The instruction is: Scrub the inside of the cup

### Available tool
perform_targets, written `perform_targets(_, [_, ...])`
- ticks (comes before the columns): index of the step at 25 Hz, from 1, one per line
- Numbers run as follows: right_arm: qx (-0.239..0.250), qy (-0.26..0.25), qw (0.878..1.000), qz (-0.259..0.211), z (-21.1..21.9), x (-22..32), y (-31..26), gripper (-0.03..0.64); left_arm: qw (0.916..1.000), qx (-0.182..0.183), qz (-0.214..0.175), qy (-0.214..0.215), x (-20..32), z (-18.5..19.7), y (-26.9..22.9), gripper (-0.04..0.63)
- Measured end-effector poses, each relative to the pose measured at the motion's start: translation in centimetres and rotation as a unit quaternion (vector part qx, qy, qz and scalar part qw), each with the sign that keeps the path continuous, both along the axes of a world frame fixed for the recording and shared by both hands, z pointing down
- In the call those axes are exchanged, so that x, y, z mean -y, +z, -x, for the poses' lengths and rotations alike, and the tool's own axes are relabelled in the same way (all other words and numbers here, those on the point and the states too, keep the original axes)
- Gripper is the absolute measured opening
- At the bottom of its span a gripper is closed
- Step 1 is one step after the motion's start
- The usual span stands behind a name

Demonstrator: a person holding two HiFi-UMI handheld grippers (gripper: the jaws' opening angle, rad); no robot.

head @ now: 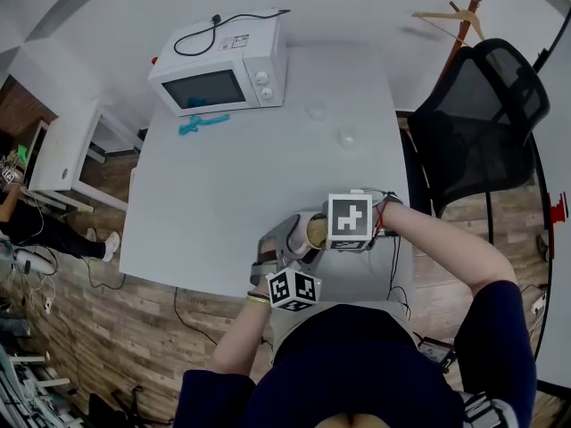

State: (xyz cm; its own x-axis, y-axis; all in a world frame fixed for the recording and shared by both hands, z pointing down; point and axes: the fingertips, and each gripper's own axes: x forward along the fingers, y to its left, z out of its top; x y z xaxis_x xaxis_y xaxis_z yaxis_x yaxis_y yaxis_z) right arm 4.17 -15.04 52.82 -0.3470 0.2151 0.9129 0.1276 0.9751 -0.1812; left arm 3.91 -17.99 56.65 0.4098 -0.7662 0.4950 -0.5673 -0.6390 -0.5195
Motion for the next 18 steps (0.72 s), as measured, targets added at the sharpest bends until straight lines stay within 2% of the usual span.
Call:
perform_targets(2, [0.001,-0.074,0.996,-0.053,0.3,-0.6,0.1,0.176,1.0000,0.004,0.004,0.005,-0.3,-0.2,0.3,0.391])
perform_targets(3, [-0.004,-0.115,0.990,-0.085,0.3,-0.9,0.2,0.176,0.9999,0.007,0.006,0.009,-0.4,-0.4,0.4,0.391])
perform_targets(5, [-0.032,-0.204,0.965,-0.164,-0.2,-1.1,1.1,0.176,0.9997,0.013,0.009,0.017,-0.7,-0.7,0.6,0.391])
perform_targets(6, [-0.049,-0.248,0.945,-0.207,-0.6,-1.1,1.6,0.176,0.9996,0.016,0.011,0.020,-0.8,-0.9,0.7,0.391])
perform_targets(9, [-0.087,-0.356,0.875,-0.315,-1.2,-0.7,2.7,0.176,0.9994,0.017,0.022,0.022,-1.0,-1.2,1.0,0.391])
perform_targets(12, [-0.100,-0.433,0.803,-0.397,-1.3,-0.2,2.8,0.176,0.9994,0.011,0.028,0.019,-0.9,-1.3,1.2,0.391])
perform_targets(15, [-0.105,-0.493,0.725,-0.469,-1.1,0.4,2.5,0.176,0.9995,0.012,0.026,0.016,-0.5,-1.0,1.4,0.391])
perform_targets(16, [-0.105,-0.504,0.710,-0.481,-1.1,0.6,2.5,0.176,0.9994,0.013,0.026,0.017,-0.4,-0.9,1.5,0.391])
perform_targets(17, [-0.105,-0.508,0.704,-0.486,-1.1,0.6,2.5,0.176,0.9994,0.015,0.026,0.017,-0.3,-0.9,1.5,0.390])
perform_targets(18, [-0.104,-0.508,0.704,-0.486,-1.1,0.6,2.5,0.176,0.9994,0.015,0.027,0.018,-0.3,-0.9,1.6,0.391])
